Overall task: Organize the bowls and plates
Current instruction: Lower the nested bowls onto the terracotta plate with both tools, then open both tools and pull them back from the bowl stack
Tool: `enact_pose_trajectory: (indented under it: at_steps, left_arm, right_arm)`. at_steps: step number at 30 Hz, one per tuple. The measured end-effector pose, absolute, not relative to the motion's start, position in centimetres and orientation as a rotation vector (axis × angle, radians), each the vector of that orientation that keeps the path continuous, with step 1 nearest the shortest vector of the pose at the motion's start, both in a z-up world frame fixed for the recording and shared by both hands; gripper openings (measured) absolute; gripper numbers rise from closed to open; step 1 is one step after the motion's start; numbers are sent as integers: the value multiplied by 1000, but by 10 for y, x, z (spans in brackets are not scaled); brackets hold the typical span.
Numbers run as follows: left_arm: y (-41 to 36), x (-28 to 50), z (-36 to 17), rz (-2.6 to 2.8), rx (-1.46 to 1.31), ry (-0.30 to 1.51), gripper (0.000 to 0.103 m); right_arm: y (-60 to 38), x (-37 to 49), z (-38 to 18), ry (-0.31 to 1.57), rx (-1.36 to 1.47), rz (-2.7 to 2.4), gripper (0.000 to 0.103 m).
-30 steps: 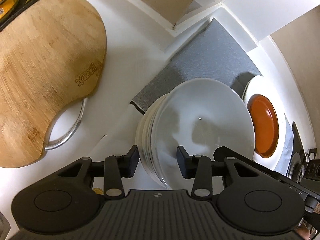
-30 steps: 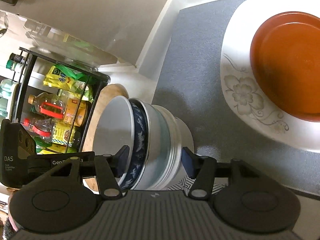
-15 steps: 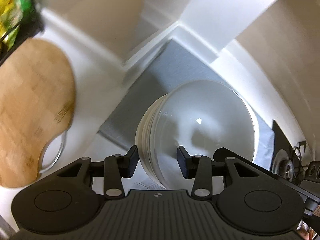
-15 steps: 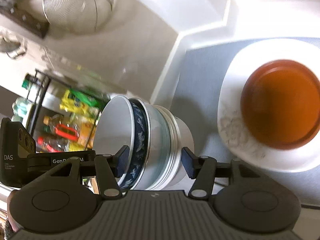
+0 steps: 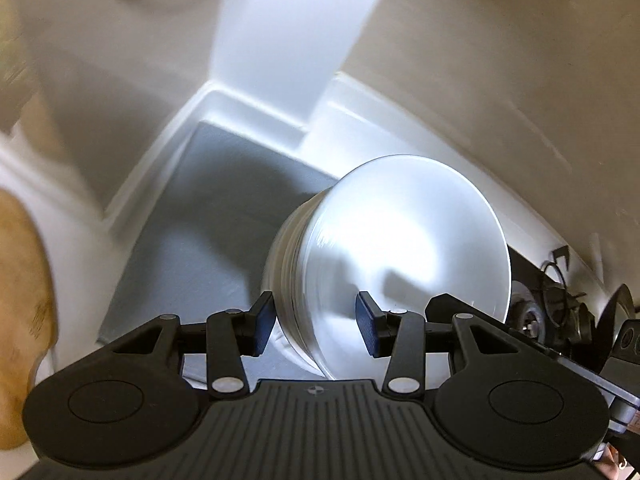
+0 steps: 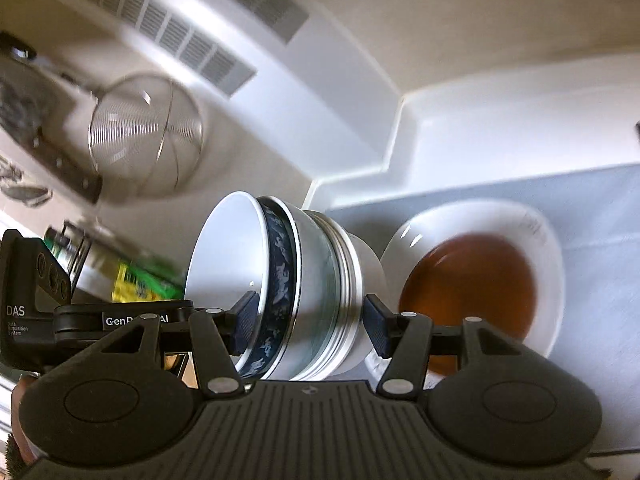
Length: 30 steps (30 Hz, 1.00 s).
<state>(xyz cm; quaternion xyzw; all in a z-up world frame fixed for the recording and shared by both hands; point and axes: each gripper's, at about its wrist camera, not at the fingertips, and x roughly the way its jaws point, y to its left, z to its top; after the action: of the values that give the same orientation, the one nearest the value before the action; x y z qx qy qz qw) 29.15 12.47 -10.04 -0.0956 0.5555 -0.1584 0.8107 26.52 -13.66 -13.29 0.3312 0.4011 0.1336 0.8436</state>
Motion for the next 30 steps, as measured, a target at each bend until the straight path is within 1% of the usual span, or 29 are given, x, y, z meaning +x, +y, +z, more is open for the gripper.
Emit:
enact_pose_trajectory:
  at_steps: [5,15,19,26,30]
  left_arm:
    - [98,308,-109,-390,-171,1192,47]
    - [69,335,-182,-363,-169,1289,47]
    - [61,341,-201,-358,-171,1316,47]
    - [52,339,-221,-353,-162,1337,47]
    - [47,330,-217,-360,-132,1298,48]
  right_arm:
    - [-160,269,-142,800,728,229,61]
    - [-179,280,-212,865,738,167,61]
    - [-181,280,-228,880,744,149,61]
    - [-183,282,-247,912,751,122,61]
    - [-184,279,-250,909,745,110,62]
